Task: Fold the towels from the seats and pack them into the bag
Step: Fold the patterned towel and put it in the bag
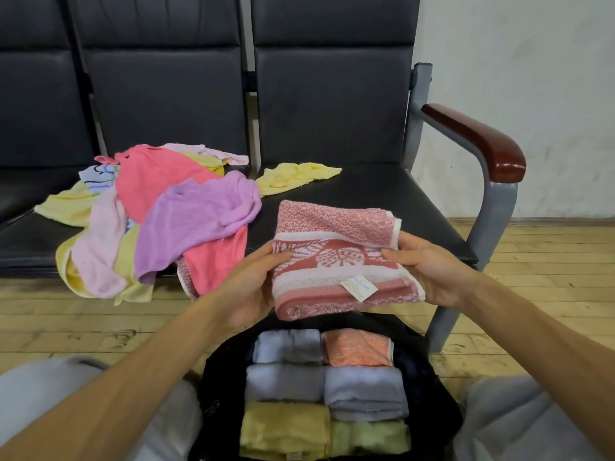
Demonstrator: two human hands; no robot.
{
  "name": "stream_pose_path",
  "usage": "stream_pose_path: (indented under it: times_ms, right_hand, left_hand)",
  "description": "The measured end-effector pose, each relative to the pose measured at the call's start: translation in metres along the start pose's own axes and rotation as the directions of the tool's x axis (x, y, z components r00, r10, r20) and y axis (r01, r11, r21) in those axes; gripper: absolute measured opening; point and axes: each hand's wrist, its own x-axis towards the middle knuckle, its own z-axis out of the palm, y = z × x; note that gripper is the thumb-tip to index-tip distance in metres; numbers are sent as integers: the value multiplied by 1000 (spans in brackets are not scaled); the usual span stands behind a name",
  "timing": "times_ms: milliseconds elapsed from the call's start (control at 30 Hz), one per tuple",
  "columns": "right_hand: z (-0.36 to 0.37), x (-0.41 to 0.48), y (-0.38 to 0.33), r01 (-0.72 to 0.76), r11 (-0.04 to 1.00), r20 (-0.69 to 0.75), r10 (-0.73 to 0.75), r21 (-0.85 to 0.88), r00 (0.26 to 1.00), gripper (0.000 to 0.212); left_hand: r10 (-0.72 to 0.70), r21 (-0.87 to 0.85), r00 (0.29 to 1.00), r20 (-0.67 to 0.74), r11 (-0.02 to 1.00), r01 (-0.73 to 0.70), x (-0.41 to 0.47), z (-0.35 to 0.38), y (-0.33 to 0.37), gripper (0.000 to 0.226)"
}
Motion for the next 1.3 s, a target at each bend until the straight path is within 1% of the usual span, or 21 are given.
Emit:
stream_pose_path:
  times_ms: [133, 233, 300, 400, 433, 500, 533, 567, 600, 667, 700, 733, 767, 833, 867, 933, 1000, 1067, 1133, 1233, 1300]
  right_hand:
    - [-1, 1, -1, 44, 999, -6, -44, 19, 999, 33]
    - [-4, 1, -2, 15, 995, -40, -11, 96, 999, 32]
    - [-5, 2, -1, -3, 997, -59, 7, 76, 998, 32]
    - [-7, 7, 2, -36, 998, -92, 31, -48, 995, 51]
    - [-8, 8, 4, -58, 991, -94, 47, -120, 994, 50]
    - [-8, 9, 8, -95, 974, -63, 83, -208, 995, 33]
    - [-9, 10, 9, -102, 973, -47, 94, -209, 994, 24]
    - [-11, 10, 11, -105, 975, -36, 100, -194, 994, 20]
    - [-12, 11, 12, -111, 978, -33, 107, -177, 994, 24]
    - [-14, 14, 13, -140, 978, -48, 134, -154, 990, 44]
    - [-16, 15, 15, -158, 974, -59, 151, -160, 987, 49]
    - [-16, 16, 16, -178, 969, -77, 167, -170, 983, 49]
    - [-16, 17, 18, -202, 964, -107, 186, -174, 977, 46]
    - [-19, 20, 24, -230, 961, -172, 203, -155, 964, 39]
    - [-20, 21, 27, -234, 961, -198, 203, -148, 959, 36]
    - [-22, 22, 33, -256, 952, -235, 214, -170, 948, 31]
    - [-24, 21, 38, -308, 928, -237, 258, -208, 937, 30]
    - [-27, 20, 47, -371, 899, -226, 320, -234, 920, 33]
    - [-29, 19, 60, -425, 869, -252, 365, -254, 896, 37]
    - [-46, 26, 97, -432, 858, -395, 308, -278, 865, 48]
    - [-62, 30, 126, -420, 884, -465, 289, -206, 837, 48]
  left_hand:
    - [53, 51, 990, 130, 997, -60, 1, -7, 3, 41]
    - [58, 21, 989, 133, 998, -61, 2, -8, 3, 45]
    - [49, 10, 990, 130, 999, -51, 1, -6, 3, 46]
    - [21, 17, 993, 114, 1000, -24, 1, -4, 3, 32]
    - [1, 48, 993, 120, 999, -7, 2, -5, 3, 26]
    - [-25, 158, 991, 132, 987, 4, 6, -6, -2, 15]
    - [-20, 206, 990, 138, 979, -9, 8, -6, -4, 11]
    - [-6, 231, 991, 135, 973, -25, 9, -5, -7, 11]
    - [9, 230, 992, 127, 972, -39, 10, -5, -9, 17]
    - [40, 184, 996, 73, 982, -53, 15, -5, -13, 41]
    - [46, 165, 999, 28, 985, -50, 17, -6, -15, 52]
    - [47, 168, 999, -11, 985, -45, 20, -5, -18, 56]
    - [46, 180, 998, -46, 983, -37, 23, -4, -20, 50]
    - [31, 198, 989, -142, 980, -2, 29, -2, -31, 32]
    - [22, 190, 984, -177, 982, 12, 31, -3, -37, 28]
    - [0, 206, 985, -175, 978, 36, 33, -5, -50, 28]
    - [-48, 284, 987, -153, 955, 90, 35, -6, -62, 25]
    - [-88, 266, 968, -236, 952, 152, 40, -4, -77, 21]
    - [-115, 232, 943, -313, 953, 194, 49, -2, -97, 24]
    - [-269, 169, 914, -302, 929, 330, 61, 1, -132, 30]
    - [-334, 152, 900, -281, 910, 385, 68, -1, -153, 28]
